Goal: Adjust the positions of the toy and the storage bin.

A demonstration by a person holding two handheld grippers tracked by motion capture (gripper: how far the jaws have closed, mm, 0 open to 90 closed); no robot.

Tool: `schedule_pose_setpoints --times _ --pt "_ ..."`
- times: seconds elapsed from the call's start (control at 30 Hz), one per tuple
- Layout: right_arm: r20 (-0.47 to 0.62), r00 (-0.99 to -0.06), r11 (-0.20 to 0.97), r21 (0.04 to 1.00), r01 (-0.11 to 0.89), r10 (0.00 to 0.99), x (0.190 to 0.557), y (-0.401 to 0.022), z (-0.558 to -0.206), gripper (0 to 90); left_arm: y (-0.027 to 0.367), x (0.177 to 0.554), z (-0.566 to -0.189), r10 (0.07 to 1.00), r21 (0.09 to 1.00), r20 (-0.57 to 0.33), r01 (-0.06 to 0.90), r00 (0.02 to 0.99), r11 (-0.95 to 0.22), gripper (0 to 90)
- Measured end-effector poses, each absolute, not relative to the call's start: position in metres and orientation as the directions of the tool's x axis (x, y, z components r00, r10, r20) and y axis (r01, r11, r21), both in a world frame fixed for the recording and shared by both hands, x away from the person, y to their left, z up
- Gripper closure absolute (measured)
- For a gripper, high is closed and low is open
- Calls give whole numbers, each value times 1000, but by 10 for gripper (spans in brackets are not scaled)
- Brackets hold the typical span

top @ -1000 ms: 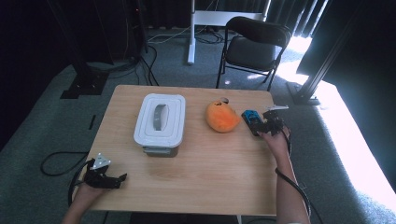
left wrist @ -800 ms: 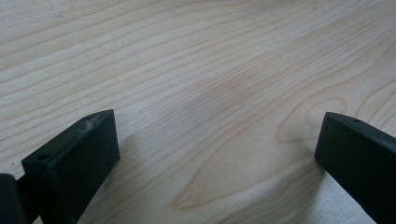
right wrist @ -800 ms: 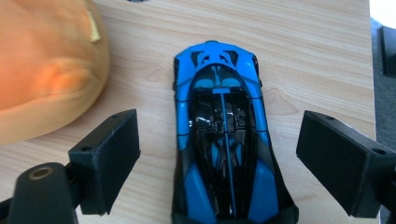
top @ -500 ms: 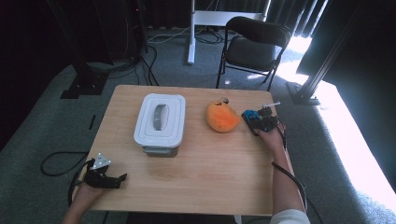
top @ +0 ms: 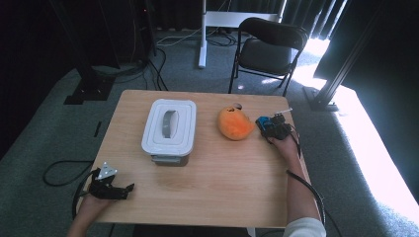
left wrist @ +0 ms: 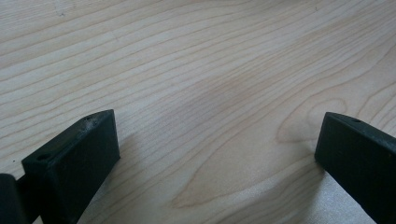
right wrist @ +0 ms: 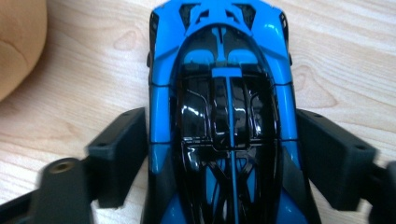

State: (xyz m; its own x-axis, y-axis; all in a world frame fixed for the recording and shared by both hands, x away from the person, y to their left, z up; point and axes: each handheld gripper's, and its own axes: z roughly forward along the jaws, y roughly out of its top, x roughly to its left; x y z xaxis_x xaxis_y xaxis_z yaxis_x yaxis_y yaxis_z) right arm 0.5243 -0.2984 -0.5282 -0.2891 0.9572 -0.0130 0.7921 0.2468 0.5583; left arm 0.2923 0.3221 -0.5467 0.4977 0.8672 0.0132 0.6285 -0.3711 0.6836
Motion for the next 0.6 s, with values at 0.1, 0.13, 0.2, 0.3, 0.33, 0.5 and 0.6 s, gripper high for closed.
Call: schedule_pose_setpoints --times 0.1,0.13,0.2,0.3,0.33,0.5,0.6 --pt "-12 -276 236 557 796 961 525 -298 -528 245 322 292 -547 867 684 14 628 498 -371 2" --pt "-10 -276 235 552 800 961 525 -298 -527 247 322 292 -547 867 684 14 628 498 -371 2" --pt "-7 -278 238 536 810 961 525 -298 -526 249 322 292 -547 867 684 14 628 498 -372 2" --pt "1 -279 239 514 824 960 522 -301 -524 252 322 292 -547 867 684 14 628 498 -371 2" --pt "1 -277 237 516 823 961 522 -301 -523 255 322 292 -547 867 684 13 629 498 -371 2" --pt "12 -267 222 520 825 964 515 -302 -521 270 322 292 -547 868 683 13 629 497 -371 2" --pt "20 -265 218 514 830 964 511 -304 -520 271 322 292 -547 868 683 13 629 497 -370 2"
